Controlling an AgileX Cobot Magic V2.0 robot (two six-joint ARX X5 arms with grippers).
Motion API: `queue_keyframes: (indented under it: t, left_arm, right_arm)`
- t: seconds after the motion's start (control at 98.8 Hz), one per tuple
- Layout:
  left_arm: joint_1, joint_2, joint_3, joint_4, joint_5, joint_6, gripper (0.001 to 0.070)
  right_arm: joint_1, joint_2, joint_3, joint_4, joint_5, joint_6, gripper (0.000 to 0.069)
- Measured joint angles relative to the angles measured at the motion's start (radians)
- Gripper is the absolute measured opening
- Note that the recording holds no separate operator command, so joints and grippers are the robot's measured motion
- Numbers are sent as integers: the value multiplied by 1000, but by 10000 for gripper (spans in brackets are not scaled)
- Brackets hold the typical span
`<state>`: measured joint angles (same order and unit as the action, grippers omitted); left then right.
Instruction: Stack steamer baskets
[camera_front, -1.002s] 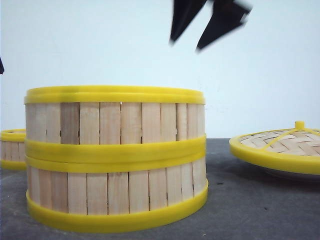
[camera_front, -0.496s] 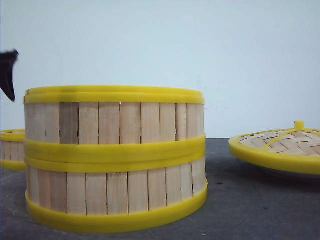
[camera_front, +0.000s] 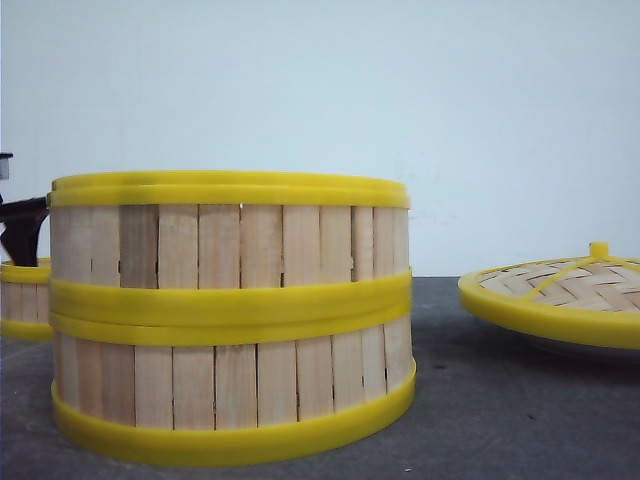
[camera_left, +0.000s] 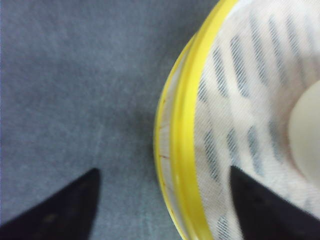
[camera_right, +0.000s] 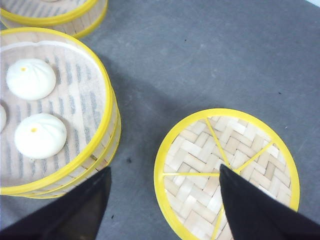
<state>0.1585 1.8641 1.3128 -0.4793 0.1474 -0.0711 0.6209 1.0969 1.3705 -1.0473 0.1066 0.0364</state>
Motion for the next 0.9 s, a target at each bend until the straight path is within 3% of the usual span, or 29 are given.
queue_keyframes:
  t: [0.142, 0.263, 0.547, 0.739, 0.901]
  left_arm:
    - [-8, 3, 3, 9, 10, 0, 142]
    - [-5, 3, 5, 10, 2, -3, 45]
    - [-1, 3, 32, -41, 0, 5, 30]
    - [10, 9, 163, -162, 3, 26, 30]
    - [11, 6, 290, -266, 47, 52, 30]
  right_arm:
    - [0, 0, 0, 0, 0, 13, 421]
    - [0, 0, 0, 0, 0, 18, 421]
    - [0, 0, 0, 0, 1, 24, 421]
    - [0, 0, 0, 0, 0, 24, 421]
    - [-3, -5, 0, -4, 22, 24, 421]
